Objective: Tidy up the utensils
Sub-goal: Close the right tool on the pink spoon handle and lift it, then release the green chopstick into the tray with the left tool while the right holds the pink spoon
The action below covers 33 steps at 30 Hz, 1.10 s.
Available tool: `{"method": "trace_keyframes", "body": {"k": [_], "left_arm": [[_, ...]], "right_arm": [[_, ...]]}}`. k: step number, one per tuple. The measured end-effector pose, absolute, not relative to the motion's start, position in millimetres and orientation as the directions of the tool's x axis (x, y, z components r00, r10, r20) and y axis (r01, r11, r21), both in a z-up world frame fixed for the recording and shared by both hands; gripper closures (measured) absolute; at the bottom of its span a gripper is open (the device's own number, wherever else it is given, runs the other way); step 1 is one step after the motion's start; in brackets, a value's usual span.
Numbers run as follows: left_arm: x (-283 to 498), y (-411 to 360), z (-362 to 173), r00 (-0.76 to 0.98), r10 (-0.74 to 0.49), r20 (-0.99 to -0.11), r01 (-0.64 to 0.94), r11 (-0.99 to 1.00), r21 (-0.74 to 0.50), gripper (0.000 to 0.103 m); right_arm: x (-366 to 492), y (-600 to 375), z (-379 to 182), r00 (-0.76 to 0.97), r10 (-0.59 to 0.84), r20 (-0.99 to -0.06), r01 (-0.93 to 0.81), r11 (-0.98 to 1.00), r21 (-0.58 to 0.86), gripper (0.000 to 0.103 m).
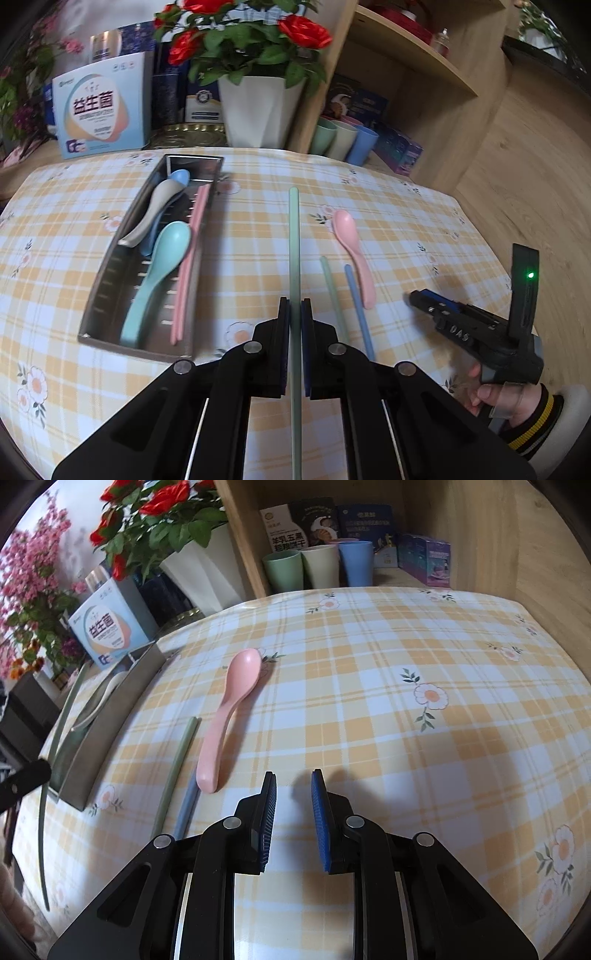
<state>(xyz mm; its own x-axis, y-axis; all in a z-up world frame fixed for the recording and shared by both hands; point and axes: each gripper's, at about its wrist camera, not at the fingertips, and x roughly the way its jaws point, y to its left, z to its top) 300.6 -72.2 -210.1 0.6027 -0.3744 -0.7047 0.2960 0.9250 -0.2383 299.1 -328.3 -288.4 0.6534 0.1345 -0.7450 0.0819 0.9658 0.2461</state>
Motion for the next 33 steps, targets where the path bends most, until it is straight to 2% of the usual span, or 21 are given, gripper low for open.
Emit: {"method": "trace_keyframes", "body": {"k": [12,18,24,33], "left_arm": [[303.4,-55.6,-211.5,0.612,-0.367,-0.701,0.257,0.93,-0.262,0.097],[304.4,-48.0,-213.4,0.613,-0.369,-0.698,0.246,0.929,-0.275,0.097],[307.7,-43.3,-217.4,0.607,-0.368,-0.705,0.235,0.93,-0.283,0.097],[309.7,-43.6,-223.0,0.591,-0.371,-0.717,0.231,0.929,-0.291,0.097]], "right_arm": [[332.2,-310.0,-263.9,0.66,0.199,-0.725,0.045,0.952,0.302,0.082],[361.3,-288.5,-275.1,0.619,0.229,-0.751,0.036,0.947,0.319,0.082],[383.3,-284.8,-291.9,0.578,0.224,-0.785,0.097,0.936,0.338,0.082],[387.5,-285.2,-296.0,0.573,0.214,-0.791,0.116,0.934,0.337,0.083]]}}
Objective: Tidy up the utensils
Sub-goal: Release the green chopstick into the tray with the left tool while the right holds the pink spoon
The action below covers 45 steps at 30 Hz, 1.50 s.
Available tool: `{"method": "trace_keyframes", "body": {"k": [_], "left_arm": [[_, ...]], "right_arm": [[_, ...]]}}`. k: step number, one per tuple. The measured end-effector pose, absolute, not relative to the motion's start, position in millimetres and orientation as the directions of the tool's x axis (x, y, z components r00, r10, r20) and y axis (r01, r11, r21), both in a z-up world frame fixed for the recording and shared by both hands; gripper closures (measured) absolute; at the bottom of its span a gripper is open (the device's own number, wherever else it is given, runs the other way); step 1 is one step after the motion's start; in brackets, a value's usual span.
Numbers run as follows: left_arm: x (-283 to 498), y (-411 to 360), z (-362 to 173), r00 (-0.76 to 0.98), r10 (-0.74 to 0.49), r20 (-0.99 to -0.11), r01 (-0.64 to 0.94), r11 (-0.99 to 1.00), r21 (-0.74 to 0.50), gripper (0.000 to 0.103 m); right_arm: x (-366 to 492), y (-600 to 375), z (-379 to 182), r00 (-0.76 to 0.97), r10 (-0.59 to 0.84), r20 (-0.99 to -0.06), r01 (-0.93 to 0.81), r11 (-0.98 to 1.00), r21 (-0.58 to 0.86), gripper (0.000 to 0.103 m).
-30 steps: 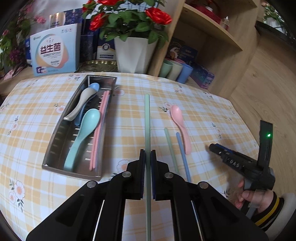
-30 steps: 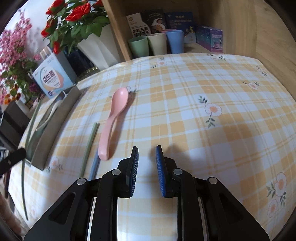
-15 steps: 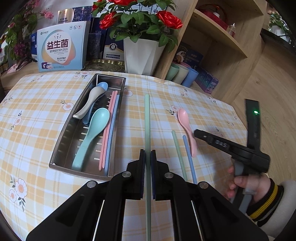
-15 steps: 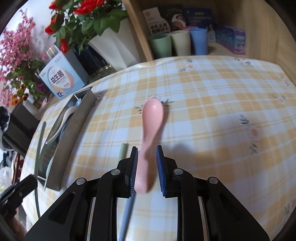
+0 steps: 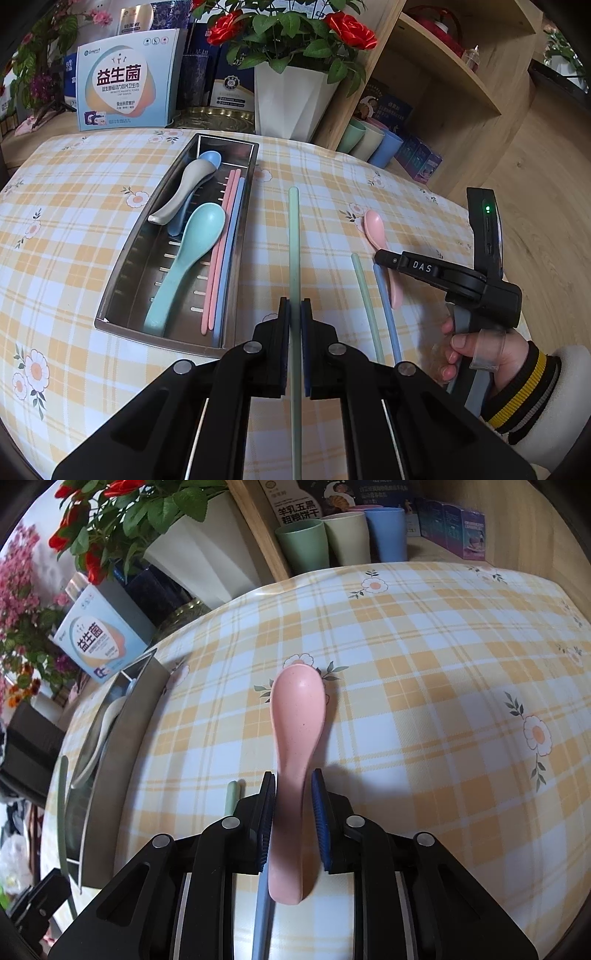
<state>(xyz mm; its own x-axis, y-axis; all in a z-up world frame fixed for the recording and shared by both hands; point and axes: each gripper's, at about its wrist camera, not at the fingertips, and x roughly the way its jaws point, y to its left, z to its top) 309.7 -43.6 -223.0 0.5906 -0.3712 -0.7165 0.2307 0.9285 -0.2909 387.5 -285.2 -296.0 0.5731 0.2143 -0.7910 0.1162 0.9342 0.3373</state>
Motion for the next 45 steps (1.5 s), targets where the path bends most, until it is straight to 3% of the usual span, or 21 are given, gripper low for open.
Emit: {"method": "trace_keyframes", "body": {"k": [8,17,30,38,45], "left_arm": [[310.4,-44.3,-222.7,0.588,-0.366,-0.721,0.227,0.93,-0.287,0.097],[309.3,-45.0,-224.3,0.582,-0.377,-0.721,0.234,0.926,-0.295,0.097],[321.3,-21.9,-195.9,0.601,-0.414,-0.684,0.249,0.91,-0.332,0.097],[382.2,19.3,-175.8,0.556,-0.431,-0.711,0.194,0.899,-0.393,0.097],[441.6,8.8,-204.9,0.481,-0.417,-0.771,0.172,0.907,-0.383,0.097]], "right_arm": [[385.1,-281.1,-293.3,0.573,0.177,-0.8,0.12,0.948,0.295,0.088],[356.7,-266.4,-266.8,0.646,0.231,-0.727,0.065,0.933,0.354,0.088],[329.5,-238.0,-240.3,0.679,0.263,-0.685,-0.061,0.951,0.304,0.088],[328.2,-246.9,-246.2,0.679,0.279,-0.679,-0.042,0.938,0.344,0.088],[324.7,-260.5,-250.2,0.682,0.267,-0.681,-0.012,0.935,0.354,0.088]]}}
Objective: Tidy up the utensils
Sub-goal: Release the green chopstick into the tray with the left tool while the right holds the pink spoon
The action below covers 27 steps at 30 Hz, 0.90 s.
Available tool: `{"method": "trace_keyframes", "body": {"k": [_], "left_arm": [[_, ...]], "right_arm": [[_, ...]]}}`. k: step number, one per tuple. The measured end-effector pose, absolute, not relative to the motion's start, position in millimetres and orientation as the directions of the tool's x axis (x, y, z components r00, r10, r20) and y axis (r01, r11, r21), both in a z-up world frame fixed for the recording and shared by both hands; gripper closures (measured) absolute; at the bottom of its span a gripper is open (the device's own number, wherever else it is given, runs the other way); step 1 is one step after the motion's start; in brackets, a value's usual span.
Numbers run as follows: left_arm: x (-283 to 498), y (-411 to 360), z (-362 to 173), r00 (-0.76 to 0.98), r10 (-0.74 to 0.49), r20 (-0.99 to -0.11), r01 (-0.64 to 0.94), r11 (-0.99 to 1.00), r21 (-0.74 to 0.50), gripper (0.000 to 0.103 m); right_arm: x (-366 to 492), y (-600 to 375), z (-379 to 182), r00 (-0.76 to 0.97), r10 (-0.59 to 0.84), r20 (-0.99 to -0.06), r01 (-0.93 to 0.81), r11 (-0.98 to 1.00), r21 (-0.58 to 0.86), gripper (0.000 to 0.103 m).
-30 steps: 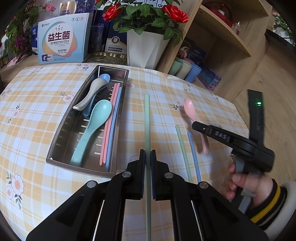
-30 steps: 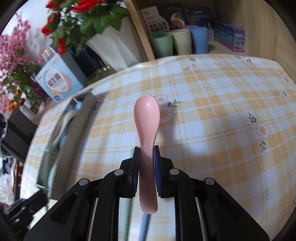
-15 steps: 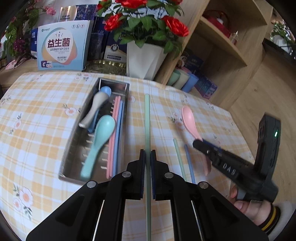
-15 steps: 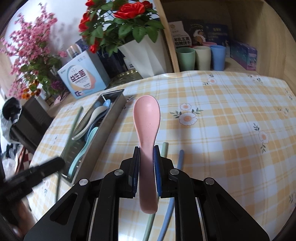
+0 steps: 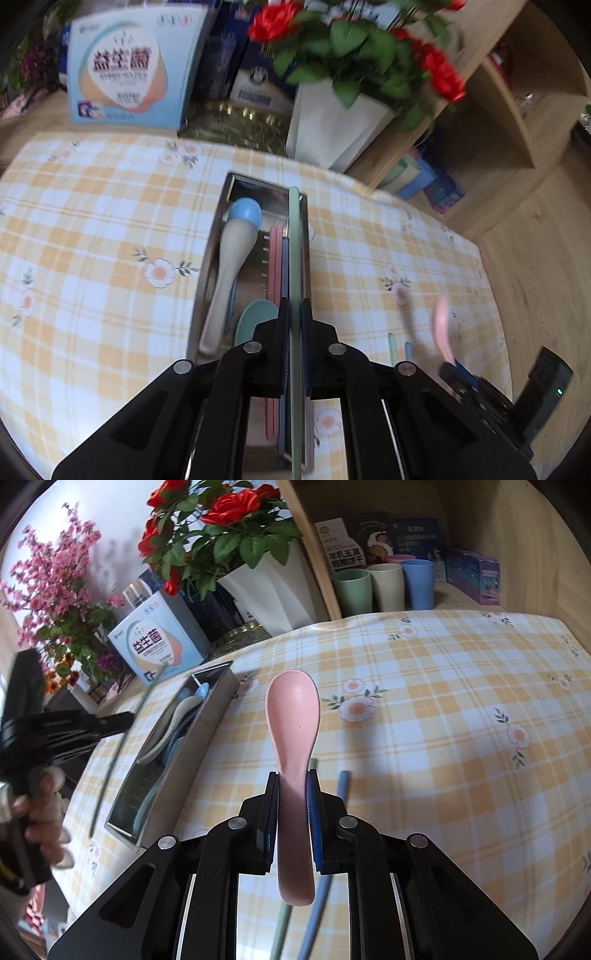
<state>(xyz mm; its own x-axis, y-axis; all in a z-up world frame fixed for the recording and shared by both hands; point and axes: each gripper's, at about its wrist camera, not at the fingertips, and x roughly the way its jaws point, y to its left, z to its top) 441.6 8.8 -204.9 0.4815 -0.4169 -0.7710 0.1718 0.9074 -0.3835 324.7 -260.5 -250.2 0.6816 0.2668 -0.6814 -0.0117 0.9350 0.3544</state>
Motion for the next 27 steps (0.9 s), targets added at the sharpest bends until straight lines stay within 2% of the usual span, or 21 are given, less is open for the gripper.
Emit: {"method": "trace_keyframes", "body": {"k": [5,10,22,24,26,27], "left_arm": [[454.5,-11.4,-234.0,0.426,-0.376,-0.823,0.2,0.926,-0.32,0.097],[456.3,-18.9,-248.4,0.406,-0.363,-0.839,0.209,0.93,-0.301,0.097],[467.8,-24.3,-240.2,0.434,-0.356,-0.827,0.225,0.932,-0.283,0.095],[466.6,-24.5,-233.5,0.441,-0.379,-0.814,0.233,0.924,-0.304,0.089],[461.5,-25.1,-224.0,0.456,-0.387,-0.801,0.25,0.92,-0.302,0.077],[459.2,-25.4,-220.4,0.462,-0.386,-0.798,0.256,0.92,-0.297,0.074]], "right_arm": [[320.8,-276.2,-254.5,0.681,0.249,-0.688,0.026,0.931,0.363,0.088],[318.6,-285.2,-261.5,0.675,0.239,-0.698,0.049,0.929,0.366,0.088],[316.8,-282.7,-256.0,0.683,0.243,-0.689,0.038,0.93,0.366,0.088],[316.0,-282.2,-253.4,0.685,0.243,-0.687,0.036,0.93,0.365,0.088],[314.8,-281.6,-250.1,0.689,0.24,-0.684,0.034,0.931,0.362,0.088],[314.7,-281.4,-248.9,0.69,0.239,-0.683,0.035,0.932,0.361,0.088]]}}
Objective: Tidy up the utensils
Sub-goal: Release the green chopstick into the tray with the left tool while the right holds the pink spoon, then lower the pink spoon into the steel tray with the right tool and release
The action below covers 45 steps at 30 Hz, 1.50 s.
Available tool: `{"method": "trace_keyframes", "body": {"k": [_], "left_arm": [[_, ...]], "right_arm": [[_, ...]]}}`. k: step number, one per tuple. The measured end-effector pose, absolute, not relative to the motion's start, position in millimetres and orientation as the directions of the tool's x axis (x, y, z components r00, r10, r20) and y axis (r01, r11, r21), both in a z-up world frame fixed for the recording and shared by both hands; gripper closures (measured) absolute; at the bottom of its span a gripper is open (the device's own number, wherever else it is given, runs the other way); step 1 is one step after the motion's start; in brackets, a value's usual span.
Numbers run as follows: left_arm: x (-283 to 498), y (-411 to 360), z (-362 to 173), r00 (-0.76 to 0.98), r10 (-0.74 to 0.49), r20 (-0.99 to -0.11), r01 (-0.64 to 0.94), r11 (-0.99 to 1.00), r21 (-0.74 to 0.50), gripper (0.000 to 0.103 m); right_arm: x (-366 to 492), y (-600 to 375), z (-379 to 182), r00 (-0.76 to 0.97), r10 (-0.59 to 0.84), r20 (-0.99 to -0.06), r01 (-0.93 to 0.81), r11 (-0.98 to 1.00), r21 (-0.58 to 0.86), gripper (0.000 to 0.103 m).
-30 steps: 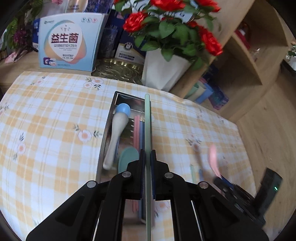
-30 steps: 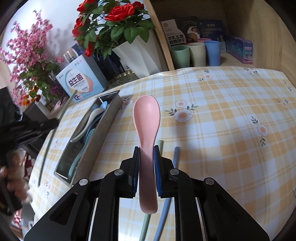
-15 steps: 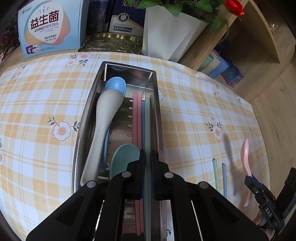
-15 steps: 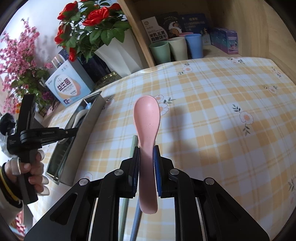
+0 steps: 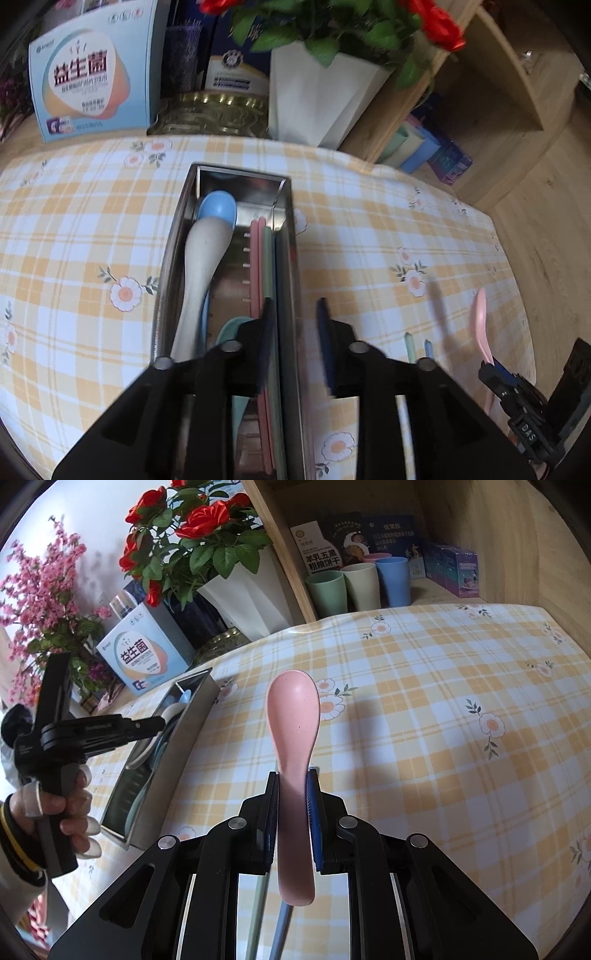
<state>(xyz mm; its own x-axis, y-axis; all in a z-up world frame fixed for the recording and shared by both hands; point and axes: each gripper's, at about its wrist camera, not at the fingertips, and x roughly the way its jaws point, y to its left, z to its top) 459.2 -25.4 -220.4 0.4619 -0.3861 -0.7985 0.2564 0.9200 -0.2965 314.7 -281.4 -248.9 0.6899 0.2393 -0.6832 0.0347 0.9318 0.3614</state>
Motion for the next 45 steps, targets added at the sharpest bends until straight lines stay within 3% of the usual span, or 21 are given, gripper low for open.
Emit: {"method": "trace_keyframes", "body": {"k": [9,13,20,32,45], "left_arm": [[428.4,-4.8,-190.3,0.523,-0.37,-0.768,0.294,0.924,-0.245,0.033],[408.1,16.0,-183.3,0.566,-0.309,-0.764,0.27,0.946,-0.182,0.01],[375.0,47.6,-195.1,0.57,-0.231,-0.788,0.27,0.959,-0.086,0.006],[354.6,114.1,-203.6,0.593,-0.234,-0.771,0.182,0.971,-0.154,0.006],[349.0,152.0,-208.5,0.603,-0.207,-0.771,0.097,0.978,-0.187,0.006]], "right_arm": [[311.6,-270.2,-234.2,0.694,0.245,-0.677,0.013,0.936,0.352,0.088],[314.4,-258.4,-229.2,0.679,0.261,-0.686,-0.009,0.938,0.348,0.088],[339.4,-216.0,-216.0,0.626,0.316,-0.713,-0.063,0.932,0.358,0.088],[381.9,-116.8,-238.5,0.449,0.425,-0.786,-0.031,0.886,0.462,0.088],[403.6,-98.2,-257.5,0.387,0.427,-0.818,0.087,0.866,0.493,0.087]]}}
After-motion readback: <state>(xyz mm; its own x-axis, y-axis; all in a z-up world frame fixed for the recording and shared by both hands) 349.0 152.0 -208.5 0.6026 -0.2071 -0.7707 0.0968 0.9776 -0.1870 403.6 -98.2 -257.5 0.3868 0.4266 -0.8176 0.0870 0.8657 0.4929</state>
